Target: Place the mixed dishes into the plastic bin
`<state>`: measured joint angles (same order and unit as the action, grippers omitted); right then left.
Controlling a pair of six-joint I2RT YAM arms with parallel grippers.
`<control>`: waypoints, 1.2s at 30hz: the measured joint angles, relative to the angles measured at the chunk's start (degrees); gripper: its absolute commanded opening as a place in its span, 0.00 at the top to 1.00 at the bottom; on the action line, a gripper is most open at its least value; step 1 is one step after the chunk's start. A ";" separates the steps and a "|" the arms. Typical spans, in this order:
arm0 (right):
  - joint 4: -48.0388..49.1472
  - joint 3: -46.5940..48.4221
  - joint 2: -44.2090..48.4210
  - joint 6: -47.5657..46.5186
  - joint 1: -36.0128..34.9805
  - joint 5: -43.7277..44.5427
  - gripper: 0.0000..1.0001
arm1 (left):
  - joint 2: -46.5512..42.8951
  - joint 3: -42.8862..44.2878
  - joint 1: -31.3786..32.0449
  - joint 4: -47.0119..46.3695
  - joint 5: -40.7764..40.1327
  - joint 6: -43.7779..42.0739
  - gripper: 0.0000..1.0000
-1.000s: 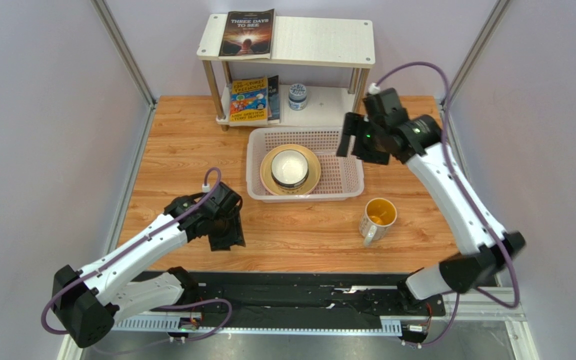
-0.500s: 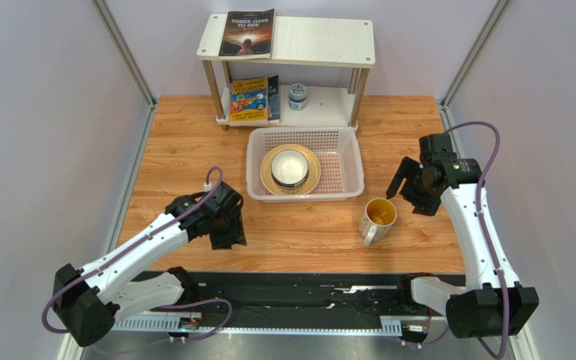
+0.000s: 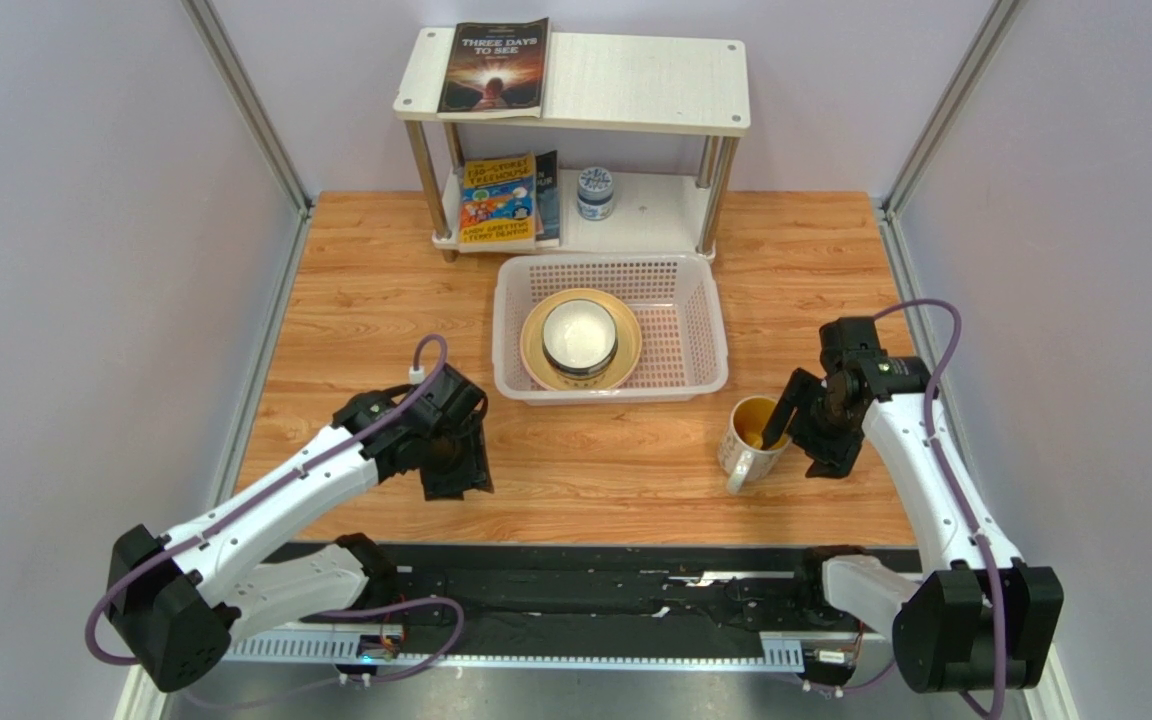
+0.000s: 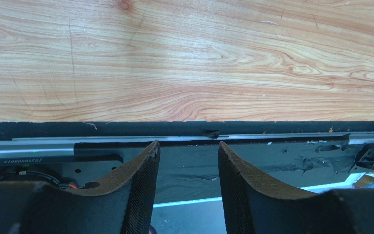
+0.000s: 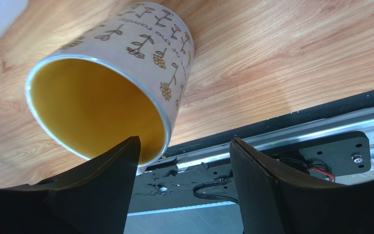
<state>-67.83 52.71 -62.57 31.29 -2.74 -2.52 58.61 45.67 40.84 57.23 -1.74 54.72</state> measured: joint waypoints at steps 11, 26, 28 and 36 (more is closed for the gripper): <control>6.14 -2.89 -2.16 1.46 0.02 -0.72 0.85 | -0.42 0.00 0.00 0.02 0.20 0.00 0.47; -0.48 2.40 -0.33 0.11 0.20 1.51 1.00 | -0.44 0.00 0.00 0.13 0.17 0.00 0.47; -4.26 9.11 0.11 -1.03 0.20 1.55 1.00 | -0.33 0.00 0.00 0.11 0.17 0.00 0.47; -8.92 39.32 -6.32 -6.54 -2.78 -2.25 1.00 | 0.83 0.00 0.00 -0.13 0.20 0.00 0.47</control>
<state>-76.75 92.03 -68.88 24.75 -5.52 -4.78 59.44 45.67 40.84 57.10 -1.54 54.72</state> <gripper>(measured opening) 0.150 0.533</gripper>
